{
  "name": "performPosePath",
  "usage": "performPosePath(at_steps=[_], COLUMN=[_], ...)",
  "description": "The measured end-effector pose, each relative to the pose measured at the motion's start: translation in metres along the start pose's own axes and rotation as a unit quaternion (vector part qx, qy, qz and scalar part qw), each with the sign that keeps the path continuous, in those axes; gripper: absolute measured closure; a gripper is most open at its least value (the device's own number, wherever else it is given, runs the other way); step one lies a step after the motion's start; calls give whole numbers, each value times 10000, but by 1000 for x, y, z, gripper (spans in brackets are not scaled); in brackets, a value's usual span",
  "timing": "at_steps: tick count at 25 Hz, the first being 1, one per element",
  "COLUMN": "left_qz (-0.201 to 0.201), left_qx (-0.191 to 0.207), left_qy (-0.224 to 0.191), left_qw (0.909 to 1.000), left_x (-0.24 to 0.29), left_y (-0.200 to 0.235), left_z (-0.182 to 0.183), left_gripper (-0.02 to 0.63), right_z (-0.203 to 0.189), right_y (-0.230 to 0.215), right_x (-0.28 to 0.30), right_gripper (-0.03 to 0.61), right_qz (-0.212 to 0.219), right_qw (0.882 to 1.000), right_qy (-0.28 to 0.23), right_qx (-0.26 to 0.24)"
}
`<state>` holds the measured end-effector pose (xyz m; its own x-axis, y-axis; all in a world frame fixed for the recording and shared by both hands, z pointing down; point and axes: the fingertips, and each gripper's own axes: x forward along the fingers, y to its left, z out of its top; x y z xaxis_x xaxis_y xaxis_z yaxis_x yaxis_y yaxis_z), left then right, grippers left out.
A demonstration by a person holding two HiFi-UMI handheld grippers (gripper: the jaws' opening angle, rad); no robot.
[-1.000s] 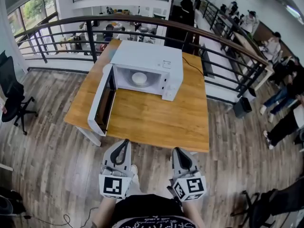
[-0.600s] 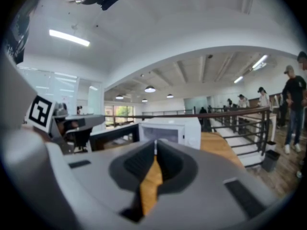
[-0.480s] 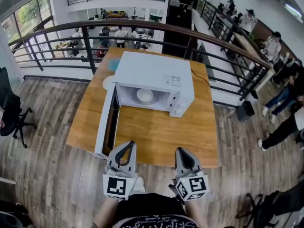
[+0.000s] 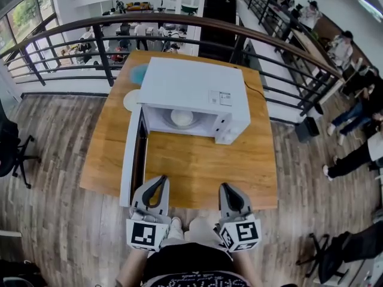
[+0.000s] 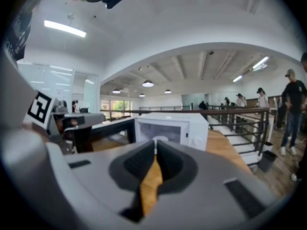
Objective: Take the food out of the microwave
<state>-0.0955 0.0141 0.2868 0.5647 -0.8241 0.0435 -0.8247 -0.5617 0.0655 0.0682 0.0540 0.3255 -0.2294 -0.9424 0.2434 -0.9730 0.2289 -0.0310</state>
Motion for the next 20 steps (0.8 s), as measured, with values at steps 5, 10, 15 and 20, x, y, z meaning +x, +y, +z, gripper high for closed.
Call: performPosePath(at_steps=[5,10,15,20], left_qz=[63,270,567,840], left_qx=[-78,-66,269,180], left_qy=[77,92,33,61], left_qw=[9999,9996,9980,9963], left_x=[7,18,40,70], left_y=[5,12,16,22], left_z=[-6,-10,-7,-6], left_gripper=[580,580,581,581], right_z=[0,0,3,13], right_y=[-4,-15,-32,-50], right_x=[7,22,45,74], right_gripper=[543,543,543,543], right_qz=[4,59,244,558], right_qw=[10000,10000,9997,9984], right_qy=[24,14,29,4], right_qx=[1,11,15,-37])
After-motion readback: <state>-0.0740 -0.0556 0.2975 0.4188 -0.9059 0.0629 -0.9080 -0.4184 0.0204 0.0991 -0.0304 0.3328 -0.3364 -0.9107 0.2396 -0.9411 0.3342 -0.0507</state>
